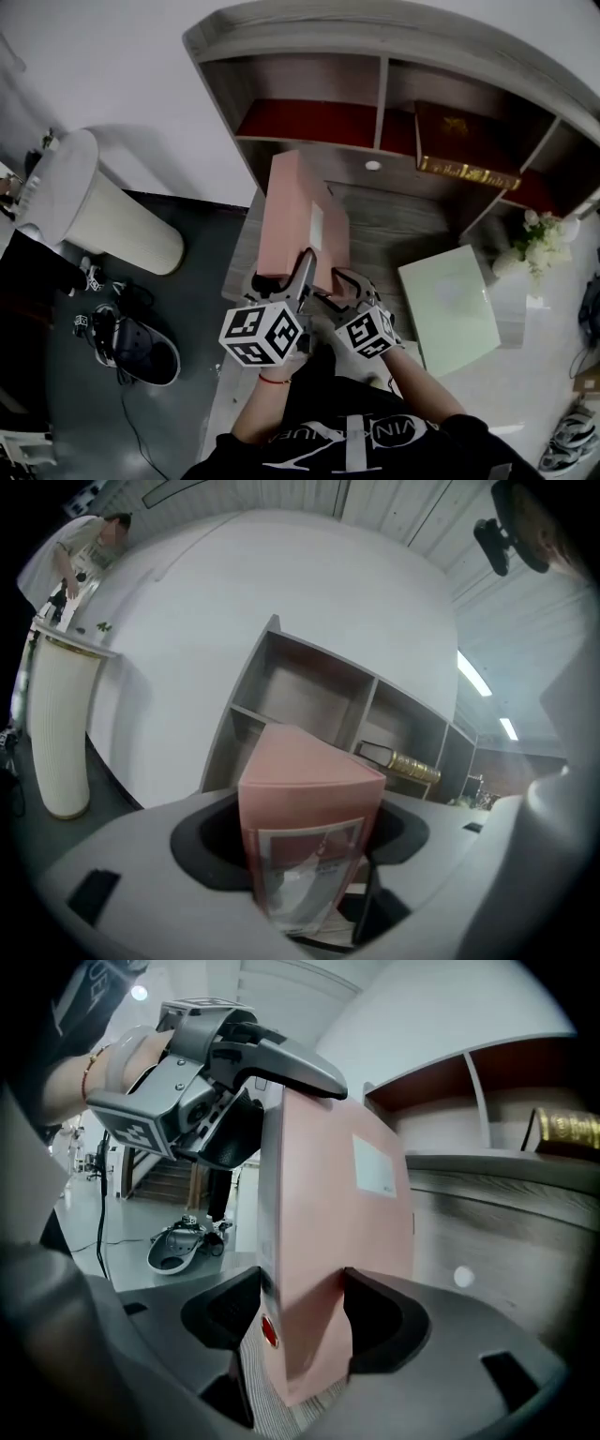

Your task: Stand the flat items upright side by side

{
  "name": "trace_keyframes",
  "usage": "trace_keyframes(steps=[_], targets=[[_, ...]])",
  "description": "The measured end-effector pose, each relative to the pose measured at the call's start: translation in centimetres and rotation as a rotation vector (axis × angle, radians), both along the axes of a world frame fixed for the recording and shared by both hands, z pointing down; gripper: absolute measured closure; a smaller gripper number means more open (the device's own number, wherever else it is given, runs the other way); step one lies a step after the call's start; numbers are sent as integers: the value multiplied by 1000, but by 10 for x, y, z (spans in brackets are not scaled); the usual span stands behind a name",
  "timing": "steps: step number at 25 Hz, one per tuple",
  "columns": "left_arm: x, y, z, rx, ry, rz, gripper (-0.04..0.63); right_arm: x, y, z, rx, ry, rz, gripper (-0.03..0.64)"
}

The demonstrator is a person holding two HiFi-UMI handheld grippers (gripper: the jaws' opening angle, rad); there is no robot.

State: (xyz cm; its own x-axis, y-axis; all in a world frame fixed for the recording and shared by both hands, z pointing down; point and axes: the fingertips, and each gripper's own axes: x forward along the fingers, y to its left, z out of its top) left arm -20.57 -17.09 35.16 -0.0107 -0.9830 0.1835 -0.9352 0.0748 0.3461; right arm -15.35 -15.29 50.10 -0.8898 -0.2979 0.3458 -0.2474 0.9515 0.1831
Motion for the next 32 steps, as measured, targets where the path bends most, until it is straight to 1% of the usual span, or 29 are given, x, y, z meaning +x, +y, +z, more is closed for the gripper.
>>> trace_keyframes(steps=[4, 9, 15, 23, 32], targets=[[-31, -3, 2, -11, -34, -12, 282, -35, -2, 4, -25, -10, -21, 329], [-63, -13, 7, -30, -87, 10, 282, -79, -5, 10, -64, -23, -52, 298], [-101, -29, 9, -39, -103, 26, 282, -120, -17, 13, -89, -42, -33, 302], [-125, -55, 13, -68, -227, 82, 282, -163, -41, 17, -130, -57, -18, 307], [-146, -75, 20, -61, -274, 101, 281, -191, -66, 23, -141, -42, -18, 307]])
